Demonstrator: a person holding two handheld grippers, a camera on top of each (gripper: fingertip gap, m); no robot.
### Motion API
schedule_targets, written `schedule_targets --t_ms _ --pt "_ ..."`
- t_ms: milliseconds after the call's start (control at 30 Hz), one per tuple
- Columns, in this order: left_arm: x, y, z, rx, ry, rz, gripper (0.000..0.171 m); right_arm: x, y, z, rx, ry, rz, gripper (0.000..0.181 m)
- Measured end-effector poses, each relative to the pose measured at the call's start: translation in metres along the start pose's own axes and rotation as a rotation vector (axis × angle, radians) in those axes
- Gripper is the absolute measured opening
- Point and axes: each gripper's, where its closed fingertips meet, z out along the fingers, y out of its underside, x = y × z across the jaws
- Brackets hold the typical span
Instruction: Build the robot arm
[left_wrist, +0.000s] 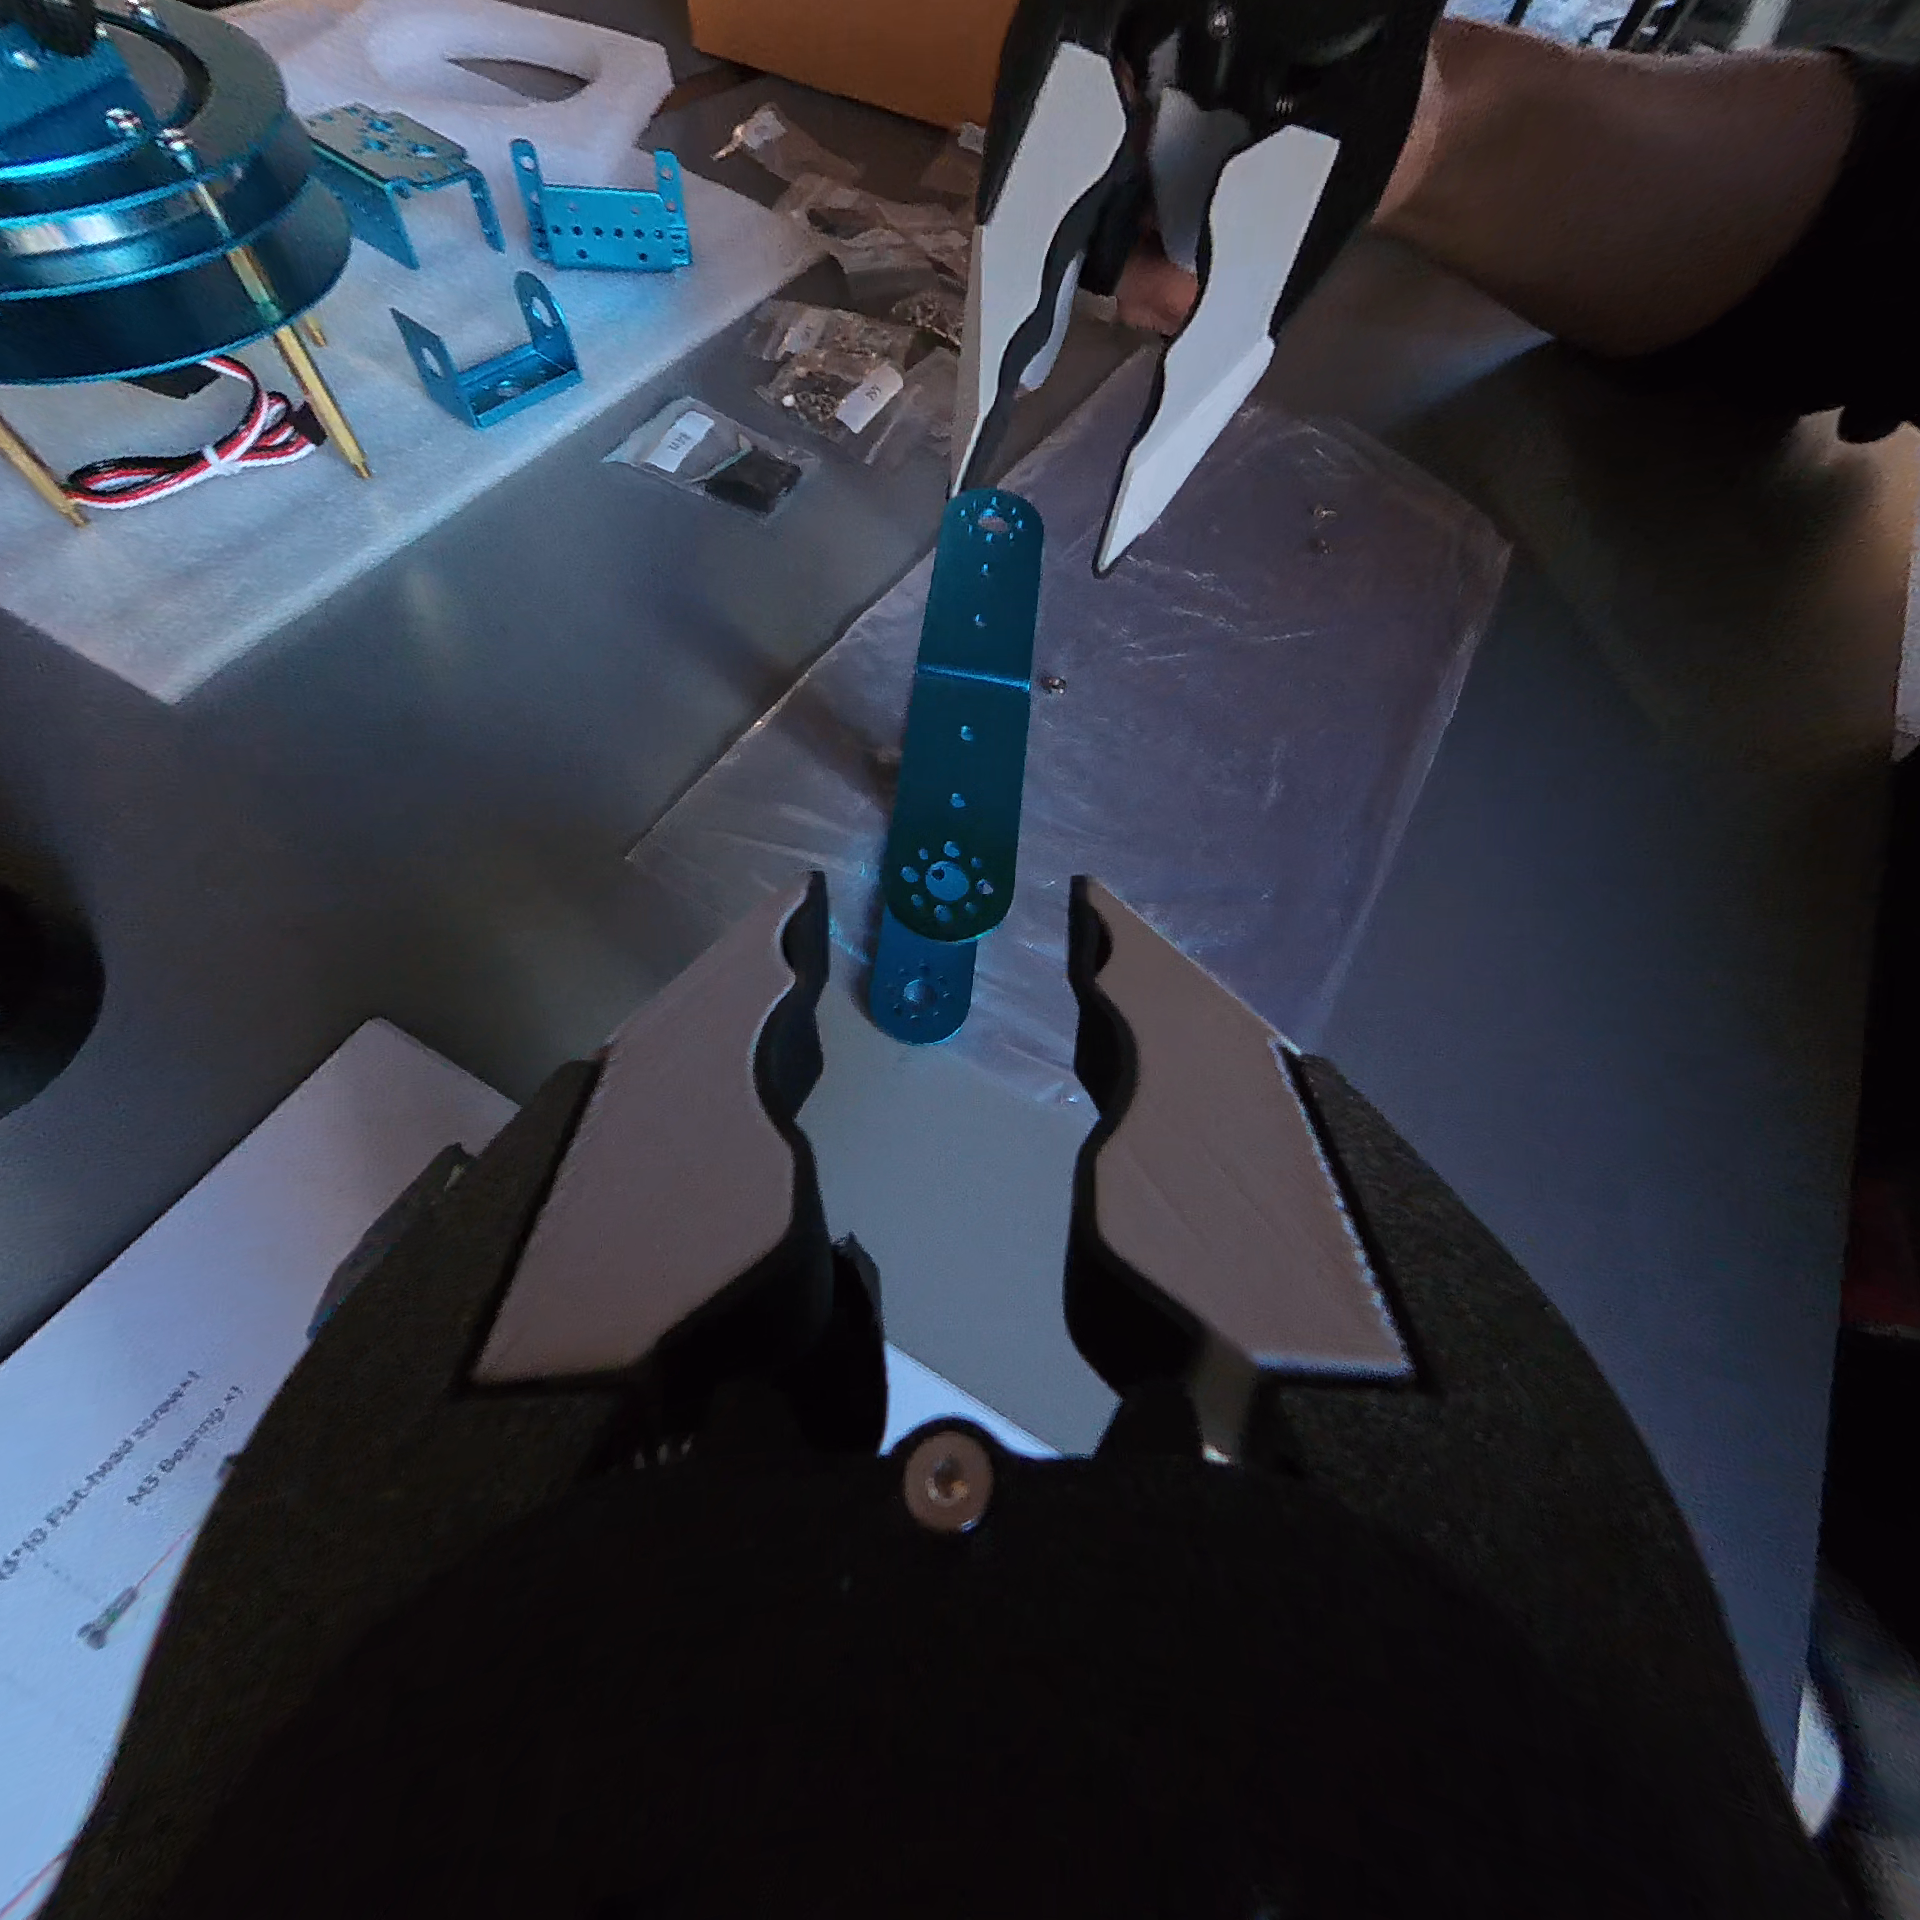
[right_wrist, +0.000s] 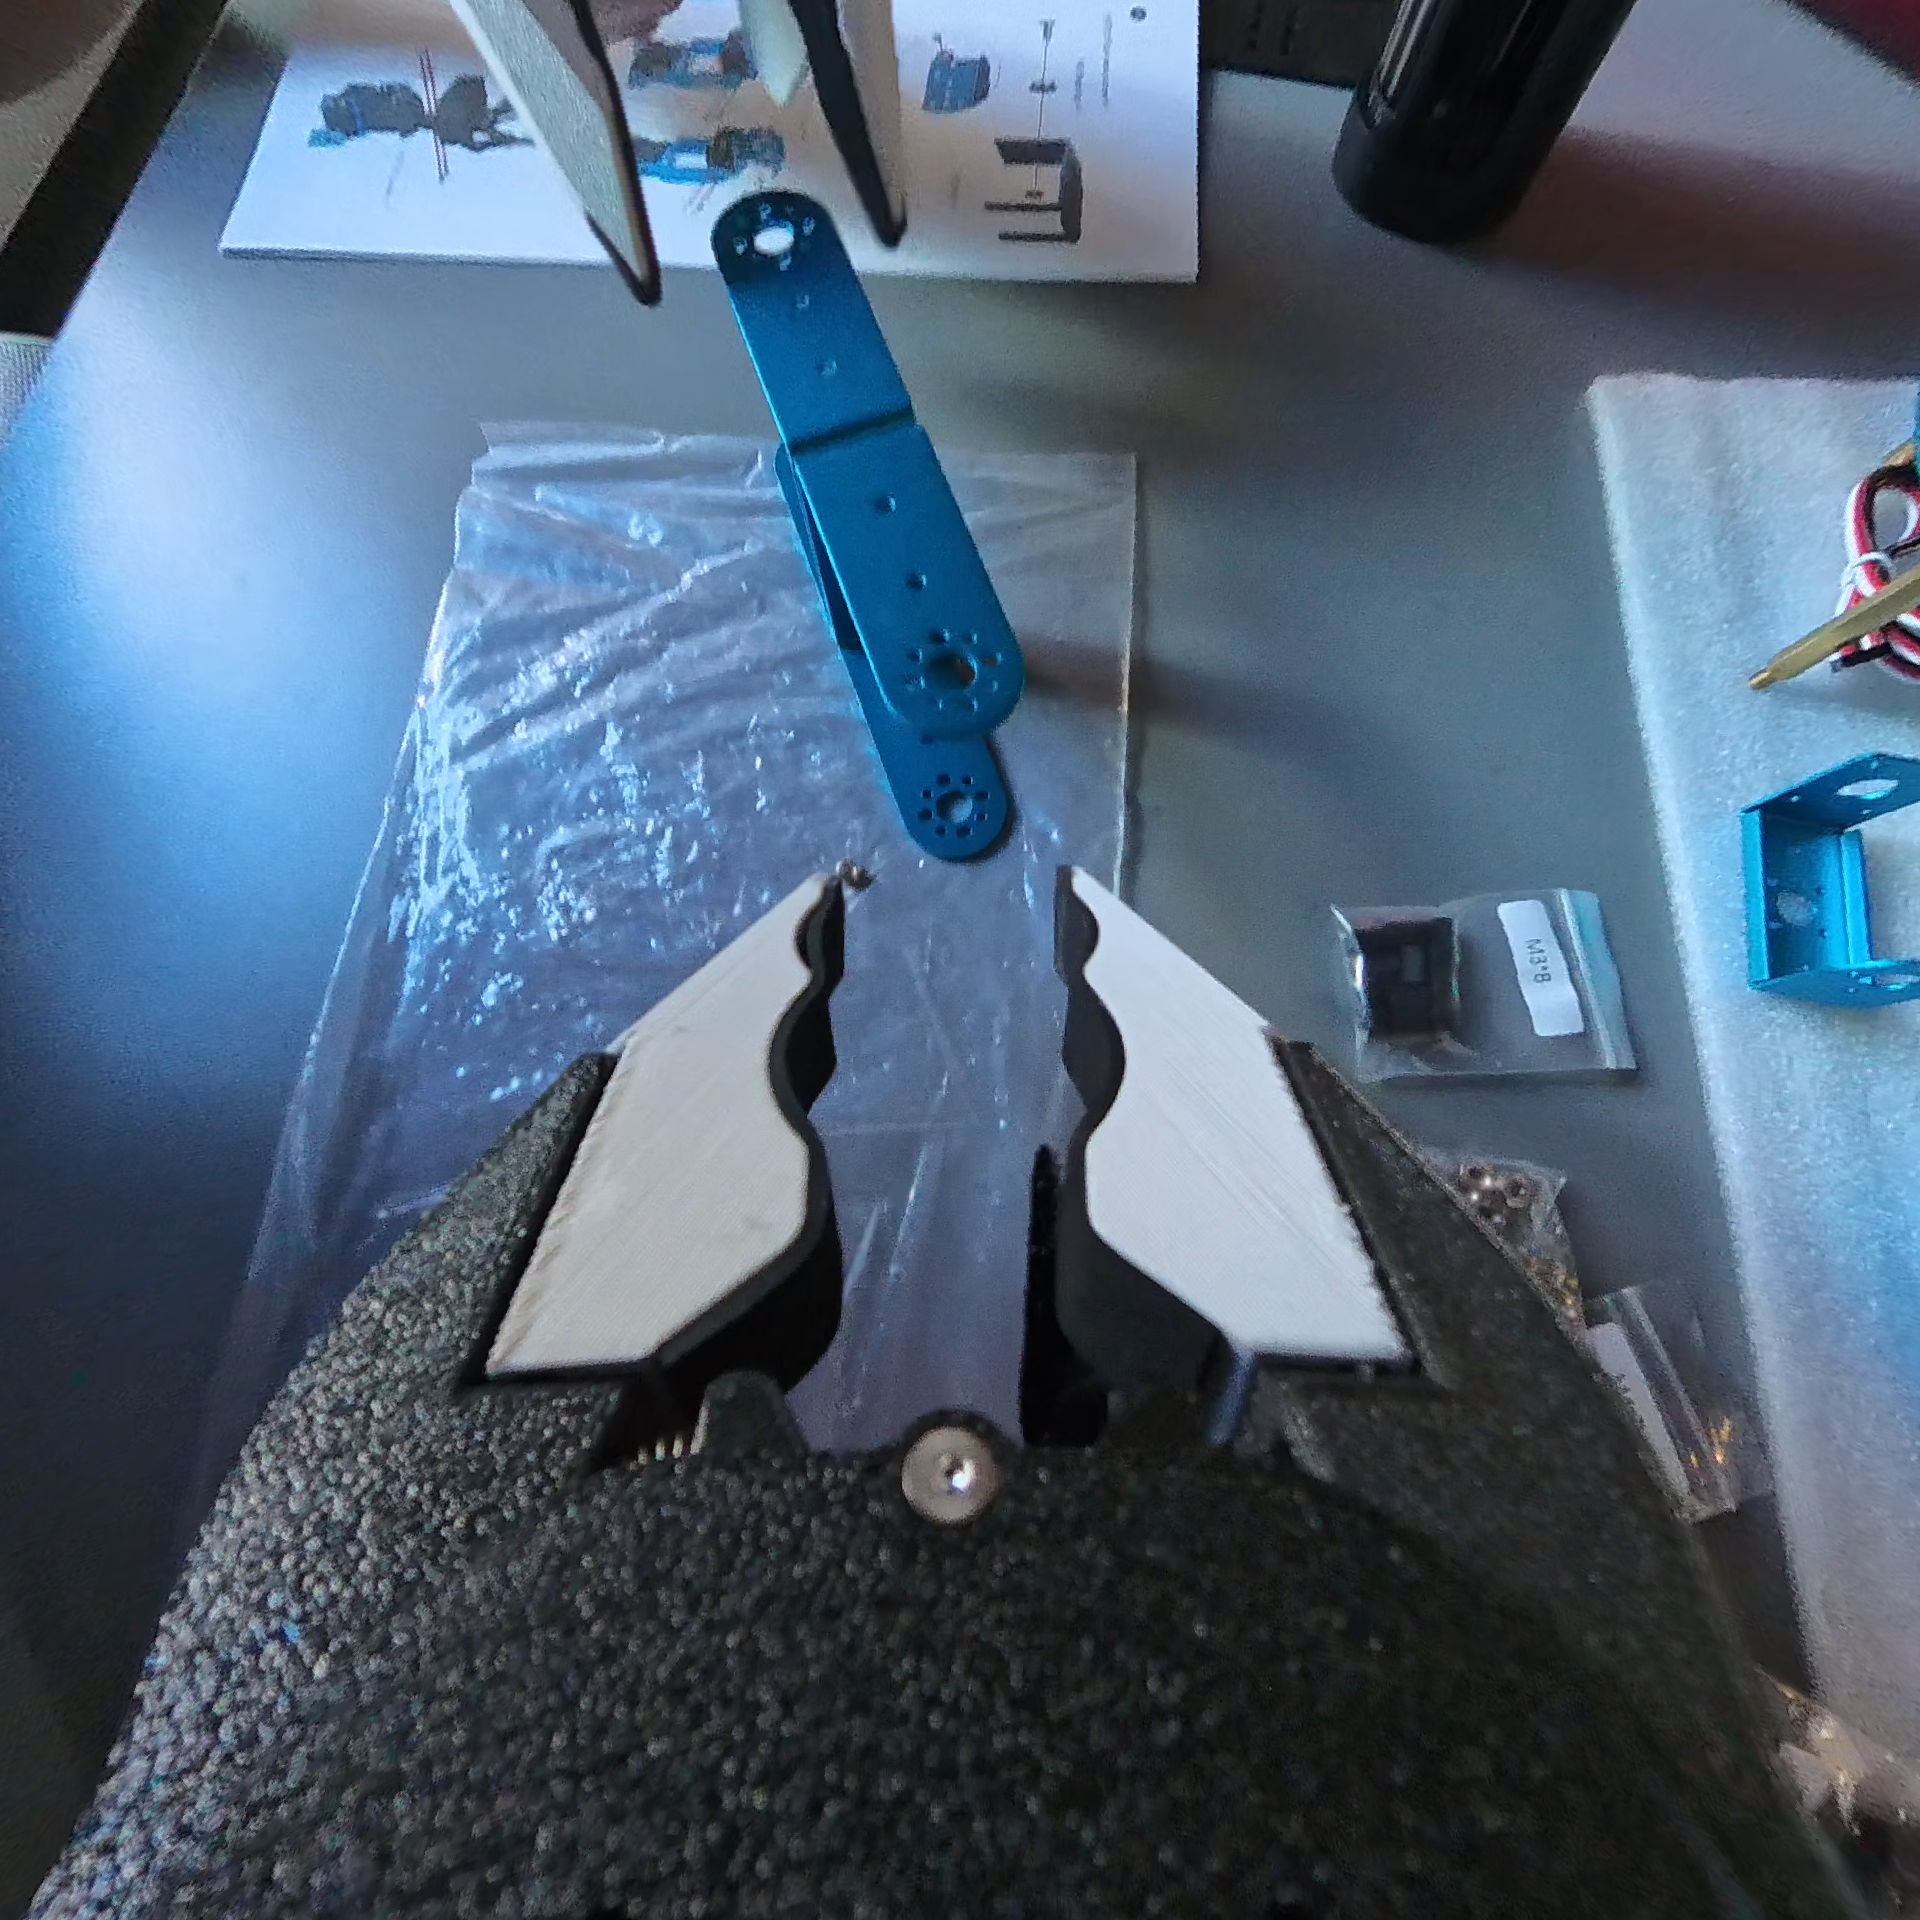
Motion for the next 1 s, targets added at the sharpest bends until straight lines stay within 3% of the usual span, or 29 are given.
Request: schedule_targets --t_ms 200,467,633,833,900,1000 --pt "0.002 0.001 0.011 -0.029 -0.053 0.001 0.026 -0.005 -0.026 0.005 0.096 -0.033 0.052 0.034" --pt "0.008 -0.005 0.025 -0.017 -0.063 -0.112 0.027 0.011 -0.022 -0.001 0.101 0.03 0.09 0.031" --pt "0.008 -0.01 -0.011 0.114 -0.145 -0.087 0.041 0.017 -0.005 -0.02 0.057 0.069 0.027 0.026" --pt "0.033 -0.013 -0.055 0.305 -0.289 0.051 0.038 -0.031 -0.007 0.002 -0.022 -0.179 0.046 0.022" --pt "0.039 -0.006 -0.049 0.274 -0.287 0.036 0.036 -0.035 -0.014 0.001 -0.029 -0.195 0.013 0.021" --pt "0.039 0.012 -0.026 0.123 -0.254 0.032 0.036 -0.04 -0.027 -0.011 -0.033 -0.192 -0.055 0.021"
